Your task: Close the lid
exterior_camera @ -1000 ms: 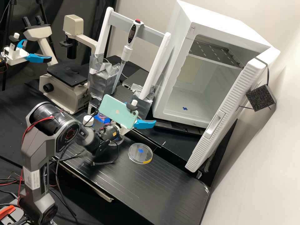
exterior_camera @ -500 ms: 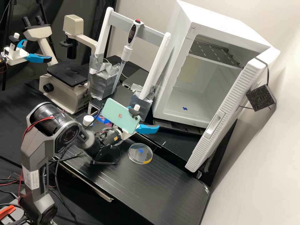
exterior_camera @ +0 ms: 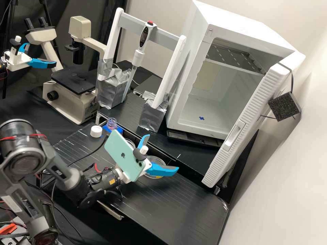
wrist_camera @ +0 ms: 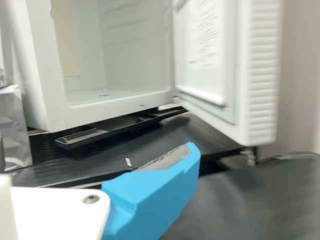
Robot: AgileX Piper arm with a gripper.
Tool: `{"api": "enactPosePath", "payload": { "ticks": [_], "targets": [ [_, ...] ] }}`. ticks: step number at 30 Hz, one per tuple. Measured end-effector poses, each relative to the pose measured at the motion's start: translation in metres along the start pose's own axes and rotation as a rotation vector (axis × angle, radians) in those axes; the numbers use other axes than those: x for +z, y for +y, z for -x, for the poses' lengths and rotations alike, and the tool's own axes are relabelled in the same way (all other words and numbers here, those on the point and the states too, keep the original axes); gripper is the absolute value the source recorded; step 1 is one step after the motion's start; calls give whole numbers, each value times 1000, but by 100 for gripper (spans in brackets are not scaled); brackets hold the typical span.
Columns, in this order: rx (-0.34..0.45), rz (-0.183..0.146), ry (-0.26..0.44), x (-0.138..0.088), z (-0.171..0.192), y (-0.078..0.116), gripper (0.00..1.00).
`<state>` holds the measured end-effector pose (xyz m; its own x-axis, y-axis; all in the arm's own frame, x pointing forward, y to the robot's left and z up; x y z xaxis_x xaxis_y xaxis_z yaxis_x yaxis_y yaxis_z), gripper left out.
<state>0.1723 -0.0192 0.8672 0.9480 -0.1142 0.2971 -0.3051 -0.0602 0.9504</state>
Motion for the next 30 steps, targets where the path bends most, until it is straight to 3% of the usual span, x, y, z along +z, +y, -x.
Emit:
{"api": "enactPosePath", "payload": {
  "ticks": [10,20,24,30],
  "targets": [
    [29,33,-17,6,18,11,100],
    [-67,14,-51,16,12,-4,100],
    [-92,29,-74,21,10,-8,100],
    [-112,41,-55,22,10,-9,100]
  ]
}}
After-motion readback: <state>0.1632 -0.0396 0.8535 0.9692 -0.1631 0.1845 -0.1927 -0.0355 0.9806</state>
